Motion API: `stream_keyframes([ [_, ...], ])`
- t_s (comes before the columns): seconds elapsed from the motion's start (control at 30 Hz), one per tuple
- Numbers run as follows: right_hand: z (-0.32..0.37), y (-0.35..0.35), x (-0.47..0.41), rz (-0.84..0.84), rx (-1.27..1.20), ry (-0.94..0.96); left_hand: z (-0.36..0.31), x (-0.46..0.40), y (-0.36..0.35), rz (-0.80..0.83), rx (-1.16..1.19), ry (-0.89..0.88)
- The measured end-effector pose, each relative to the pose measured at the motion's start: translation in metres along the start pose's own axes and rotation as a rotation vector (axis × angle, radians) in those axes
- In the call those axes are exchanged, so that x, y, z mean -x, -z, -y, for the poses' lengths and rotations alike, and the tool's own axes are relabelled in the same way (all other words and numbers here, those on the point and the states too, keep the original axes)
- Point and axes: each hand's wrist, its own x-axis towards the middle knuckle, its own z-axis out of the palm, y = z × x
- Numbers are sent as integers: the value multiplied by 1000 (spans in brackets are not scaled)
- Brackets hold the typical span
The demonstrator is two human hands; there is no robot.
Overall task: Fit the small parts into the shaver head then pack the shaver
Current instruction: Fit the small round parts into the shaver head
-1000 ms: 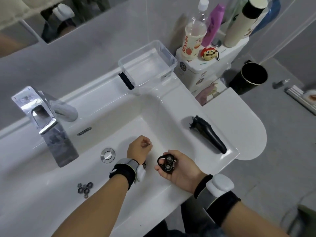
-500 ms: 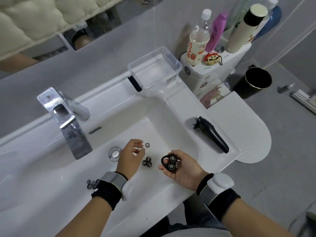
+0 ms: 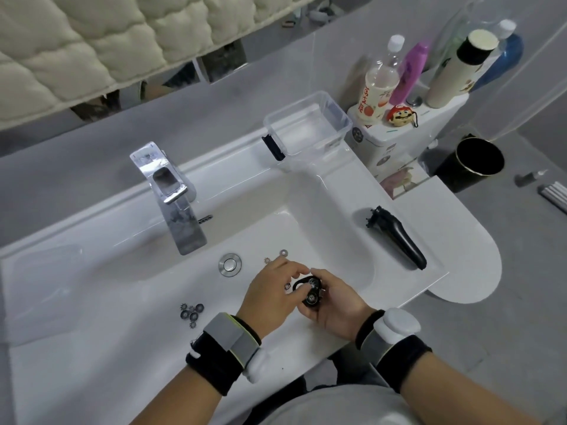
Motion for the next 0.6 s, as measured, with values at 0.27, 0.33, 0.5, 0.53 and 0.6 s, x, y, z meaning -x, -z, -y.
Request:
stream_keyframes([
  [0.27,-10,-7,-1,16,35,17,-2,4,-3,48,-166,-74],
  [0.33,-11,-7,-1,1,30,28,-1,5,-6,56,-246,-106],
  [0.5,-10,-8,0,-19,51,49,0,7,-10,49,-227,-104],
  [0.53,-9,-8,1,-30,38,49,-1,7,-9,34,-156,-61],
  [0.6,-5,-6,2,-77,6,49,0,3,-7,-13,10,45],
])
